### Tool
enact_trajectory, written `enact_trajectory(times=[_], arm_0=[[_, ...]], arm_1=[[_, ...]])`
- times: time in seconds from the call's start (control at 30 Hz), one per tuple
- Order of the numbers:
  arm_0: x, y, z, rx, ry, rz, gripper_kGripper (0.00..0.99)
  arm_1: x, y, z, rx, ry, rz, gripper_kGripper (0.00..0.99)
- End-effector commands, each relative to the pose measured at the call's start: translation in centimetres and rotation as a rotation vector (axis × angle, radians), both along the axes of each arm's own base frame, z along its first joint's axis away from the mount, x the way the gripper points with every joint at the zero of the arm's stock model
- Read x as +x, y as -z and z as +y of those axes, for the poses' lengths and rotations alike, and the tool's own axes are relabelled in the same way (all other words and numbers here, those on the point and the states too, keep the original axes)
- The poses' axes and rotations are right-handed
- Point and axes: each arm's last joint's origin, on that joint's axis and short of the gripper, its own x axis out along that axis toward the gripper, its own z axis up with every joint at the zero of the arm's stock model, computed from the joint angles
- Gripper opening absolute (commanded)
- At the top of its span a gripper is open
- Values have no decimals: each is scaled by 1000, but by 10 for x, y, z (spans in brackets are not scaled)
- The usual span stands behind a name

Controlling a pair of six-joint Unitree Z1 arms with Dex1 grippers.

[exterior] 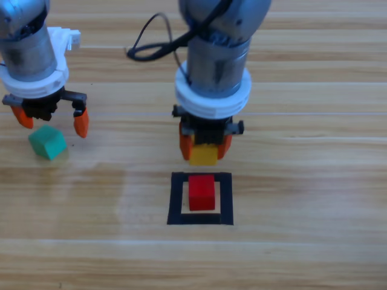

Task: Stack the blocks in the rectangular block: red at the bottom, yellow in the middle, green on top

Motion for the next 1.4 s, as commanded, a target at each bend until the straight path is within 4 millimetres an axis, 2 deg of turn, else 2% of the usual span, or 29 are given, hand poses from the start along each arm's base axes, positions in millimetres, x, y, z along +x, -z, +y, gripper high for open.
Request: enact_trajectory(times=[0.03,0.13,0.3,0.6,1.03,1.17,1.4], arm_0=[[17,24,26,-2,-30,50,990],[26,28,45,-15,-32,62,990],[32,34,62,-28,-19,80,990],[30,42,61,-37,9,100,990],[16,68,54,-46,16,119,976],[17,68,50,-58,19,107,933],[19,67,38,-66,32,90,914]], arm_1=[[-6,37,15,-49,-15,63,0],[-6,43,16,-59,-18,70,0],[-5,49,17,-68,-18,76,0],[-5,57,18,-79,-16,98,0],[-8,68,18,-98,-19,125,0],[-9,75,19,-114,-20,137,0],[-11,78,20,-122,-22,142,0]])
